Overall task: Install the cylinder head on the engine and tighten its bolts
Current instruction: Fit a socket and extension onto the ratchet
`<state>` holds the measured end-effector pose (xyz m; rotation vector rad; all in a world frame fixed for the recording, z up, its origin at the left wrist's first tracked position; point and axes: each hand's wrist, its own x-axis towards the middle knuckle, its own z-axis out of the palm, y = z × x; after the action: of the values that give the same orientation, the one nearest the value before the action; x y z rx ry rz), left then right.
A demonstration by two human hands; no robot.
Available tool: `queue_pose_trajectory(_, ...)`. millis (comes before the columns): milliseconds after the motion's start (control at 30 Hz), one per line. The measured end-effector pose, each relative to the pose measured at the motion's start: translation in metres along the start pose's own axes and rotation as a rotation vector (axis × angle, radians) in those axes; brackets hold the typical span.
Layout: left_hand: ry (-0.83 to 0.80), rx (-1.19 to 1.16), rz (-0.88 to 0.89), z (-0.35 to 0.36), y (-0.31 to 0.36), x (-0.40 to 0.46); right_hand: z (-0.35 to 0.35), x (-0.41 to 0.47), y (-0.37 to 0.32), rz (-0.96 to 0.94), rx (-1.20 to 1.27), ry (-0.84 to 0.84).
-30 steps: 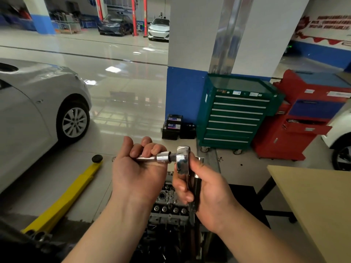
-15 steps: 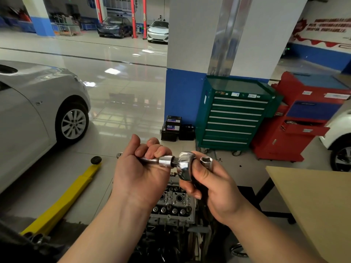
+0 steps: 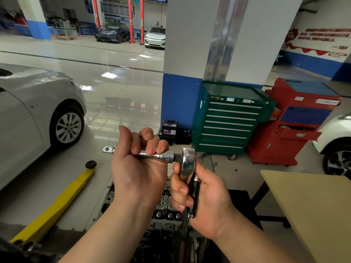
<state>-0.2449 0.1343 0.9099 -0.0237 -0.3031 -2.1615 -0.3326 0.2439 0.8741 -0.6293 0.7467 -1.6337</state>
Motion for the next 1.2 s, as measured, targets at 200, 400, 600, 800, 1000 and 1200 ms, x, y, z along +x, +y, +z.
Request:
queue_pose_trajectory(200, -0.16, 0.087, 0.034, 0.002, 0.0, -0.007, 0.004, 0.001, 0.0, 0.077, 0.094, -0.054)
queue_pose_trajectory(400, -0.232, 0.284, 0.069, -0.007, 0.0, -0.005, 0.005, 0.005, -0.004, 0.096, 0.075, -0.002)
queue_pose_trajectory(600, -0.029, 0.474, -0.128, -0.015, -0.001, 0.001, 0.005, 0.007, -0.003, 0.0, 0.002, 0.031)
queue_pose_trajectory(800, 0.087, 0.829, -0.337, -0.021, -0.001, -0.013, 0.002, 0.011, 0.008, -0.378, -0.371, 0.242)
queue_pose_trajectory(1000, -0.171, 1.058, -0.119, -0.031, -0.009, -0.02, -0.007, 0.009, 0.018, -0.482, -0.937, 0.186)
queue_pose_trajectory(1200, -0.156, 0.973, 0.074, -0.045, 0.013, -0.01, -0.016, 0.005, -0.016, -0.421, -1.446, 0.137)
